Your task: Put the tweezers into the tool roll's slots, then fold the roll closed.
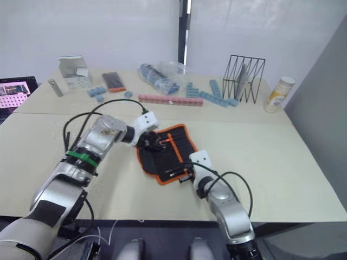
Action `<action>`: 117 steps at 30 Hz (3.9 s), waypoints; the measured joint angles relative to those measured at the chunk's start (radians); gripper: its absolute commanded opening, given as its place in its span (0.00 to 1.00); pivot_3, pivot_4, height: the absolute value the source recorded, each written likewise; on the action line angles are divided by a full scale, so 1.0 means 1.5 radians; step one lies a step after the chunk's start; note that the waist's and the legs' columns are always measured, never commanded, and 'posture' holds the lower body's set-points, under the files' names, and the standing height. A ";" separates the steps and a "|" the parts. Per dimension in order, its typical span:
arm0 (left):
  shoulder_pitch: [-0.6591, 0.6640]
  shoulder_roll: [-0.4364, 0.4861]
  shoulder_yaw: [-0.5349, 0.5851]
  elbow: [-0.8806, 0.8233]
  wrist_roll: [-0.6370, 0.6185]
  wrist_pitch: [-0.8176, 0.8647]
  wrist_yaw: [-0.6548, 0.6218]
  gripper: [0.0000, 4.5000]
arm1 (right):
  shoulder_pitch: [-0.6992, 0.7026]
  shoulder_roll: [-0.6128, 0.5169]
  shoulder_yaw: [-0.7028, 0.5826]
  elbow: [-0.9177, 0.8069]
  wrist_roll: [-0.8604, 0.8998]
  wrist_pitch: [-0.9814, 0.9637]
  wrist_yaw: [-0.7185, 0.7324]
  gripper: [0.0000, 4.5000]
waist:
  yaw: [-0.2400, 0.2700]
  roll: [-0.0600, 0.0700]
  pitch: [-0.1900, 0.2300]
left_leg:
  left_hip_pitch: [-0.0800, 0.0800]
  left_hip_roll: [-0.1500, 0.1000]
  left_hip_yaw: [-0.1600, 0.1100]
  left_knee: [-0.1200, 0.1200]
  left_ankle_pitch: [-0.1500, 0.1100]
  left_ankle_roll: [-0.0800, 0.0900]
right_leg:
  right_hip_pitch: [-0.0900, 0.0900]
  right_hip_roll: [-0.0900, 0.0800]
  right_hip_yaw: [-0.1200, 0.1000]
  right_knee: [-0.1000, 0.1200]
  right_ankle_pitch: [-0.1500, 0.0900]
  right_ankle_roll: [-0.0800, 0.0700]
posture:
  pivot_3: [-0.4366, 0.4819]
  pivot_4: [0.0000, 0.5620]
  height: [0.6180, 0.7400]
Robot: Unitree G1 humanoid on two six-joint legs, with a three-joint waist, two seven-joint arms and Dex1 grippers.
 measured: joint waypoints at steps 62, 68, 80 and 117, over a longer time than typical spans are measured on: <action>0.624 0.127 0.608 -0.303 -0.282 0.035 0.413 0.99 | 0.039 -0.005 -0.016 -0.018 0.007 0.033 0.016 0.00 | -0.008 -0.004 -0.004 | 0.007 0.005 0.006 -0.011 -0.004 -0.005 | 0.000 -0.011 -0.018 -0.012 0.001 -0.008 | 0.48 0.27 1.00; 0.549 0.134 0.555 -0.174 -0.231 -0.012 0.422 0.99 | 0.049 -0.007 -0.009 -0.017 -0.001 0.010 0.016 0.00 | -0.006 -0.005 -0.004 | 0.007 0.005 0.006 -0.011 -0.004 -0.005 | 0.000 -0.011 -0.019 -0.012 0.001 -0.007 | 0.48 0.27 1.00; 0.399 0.146 0.475 0.017 -0.165 -0.091 0.426 0.99 | 0.062 -0.012 -0.014 -0.027 -0.006 0.011 0.005 0.00 | 0.011 -0.005 -0.005 | 0.011 0.005 0.006 -0.011 -0.004 -0.005 | 0.001 -0.011 -0.019 -0.009 0.001 -0.007 | 0.48 0.27 1.00; 0.249 0.098 0.435 0.193 -0.116 -0.141 0.492 0.66 | 0.053 -0.028 -0.011 -0.036 -0.004 0.030 0.009 0.00 | 0.024 0.000 -0.011 | 0.012 0.005 0.006 -0.011 -0.004 -0.005 | 0.001 -0.011 -0.019 -0.009 0.001 -0.006 | 0.48 0.27 1.00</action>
